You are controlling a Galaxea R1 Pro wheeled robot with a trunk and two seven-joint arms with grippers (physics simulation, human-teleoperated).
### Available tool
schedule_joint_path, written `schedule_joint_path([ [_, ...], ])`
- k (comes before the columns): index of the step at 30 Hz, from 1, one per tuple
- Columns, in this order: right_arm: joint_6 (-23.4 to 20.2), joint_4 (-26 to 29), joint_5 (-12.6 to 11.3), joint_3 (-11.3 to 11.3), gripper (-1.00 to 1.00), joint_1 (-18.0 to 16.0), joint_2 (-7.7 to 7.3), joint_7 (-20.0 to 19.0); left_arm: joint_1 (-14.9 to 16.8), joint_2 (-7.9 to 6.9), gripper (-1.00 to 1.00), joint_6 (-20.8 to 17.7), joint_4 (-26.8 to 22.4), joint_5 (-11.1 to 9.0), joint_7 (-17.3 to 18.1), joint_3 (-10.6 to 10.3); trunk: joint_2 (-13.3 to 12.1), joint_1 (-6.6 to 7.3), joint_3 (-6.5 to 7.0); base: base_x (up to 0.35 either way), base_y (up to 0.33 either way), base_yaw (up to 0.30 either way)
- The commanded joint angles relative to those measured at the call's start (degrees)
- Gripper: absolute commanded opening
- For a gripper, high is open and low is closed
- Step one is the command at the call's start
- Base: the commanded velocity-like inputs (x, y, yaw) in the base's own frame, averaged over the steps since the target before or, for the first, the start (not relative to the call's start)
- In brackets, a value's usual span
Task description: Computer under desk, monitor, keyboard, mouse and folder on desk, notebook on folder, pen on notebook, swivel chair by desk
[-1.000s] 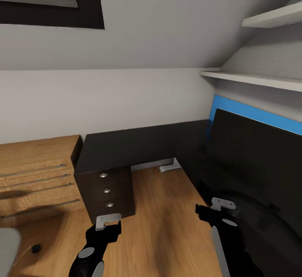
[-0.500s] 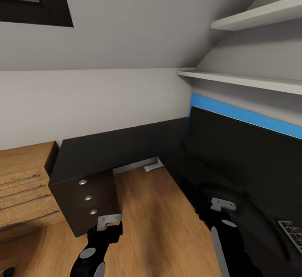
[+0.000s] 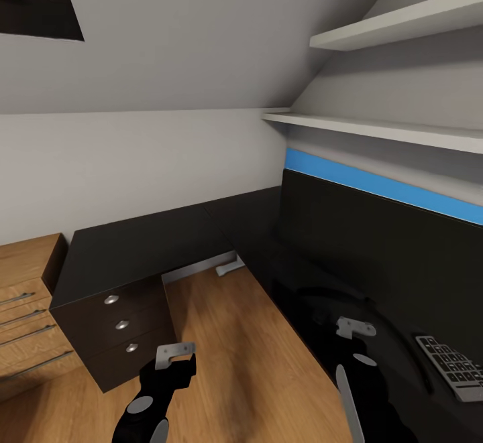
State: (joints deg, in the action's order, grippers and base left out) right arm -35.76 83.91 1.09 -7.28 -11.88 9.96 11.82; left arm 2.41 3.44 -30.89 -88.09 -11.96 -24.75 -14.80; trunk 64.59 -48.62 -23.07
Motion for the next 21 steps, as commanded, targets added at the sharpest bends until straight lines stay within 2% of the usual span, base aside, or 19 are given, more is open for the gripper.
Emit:
schedule_joint_path([
  [1,0.70,-0.68,0.14,-0.03,1.00,-0.06,0.04,0.06,0.05,-0.02,1.00,-0.14,-0.09,-0.60,-0.56,-0.08,0.04,0.00,-0.07,0.000,0.000,-0.015],
  [8,8.67,-7.67,1.88,0.06,1.00,-0.07,0.04,0.05,0.05,-0.02,1.00,-0.08,-0.35,-0.60,-0.55,-0.08,0.04,0.00,-0.07,0.014,0.001,-0.004],
  [13,14.32,-12.38,3.26,0.07,1.00,-0.21,0.04,0.06,0.02,-0.02,1.00,-0.06,-0.41,-0.60,-0.55,-0.23,0.04,0.00,-0.07,0.205,0.047,0.000],
  [18,16.89,-17.71,3.48,0.01,1.00,-0.57,-2.06,0.12,-0.01,-0.02,1.00,-0.13,-0.42,-0.60,-0.54,-1.13,0.04,0.00,-0.07,0.072,0.010,0.000],
  [21,17.96,-19.97,3.48,-0.01,1.00,-1.01,-2.52,0.13,0.01,-0.02,1.00,-0.13,-0.42,-0.60,-0.56,-1.22,0.04,0.00,-0.07,0.047,0.002,0.000],
])
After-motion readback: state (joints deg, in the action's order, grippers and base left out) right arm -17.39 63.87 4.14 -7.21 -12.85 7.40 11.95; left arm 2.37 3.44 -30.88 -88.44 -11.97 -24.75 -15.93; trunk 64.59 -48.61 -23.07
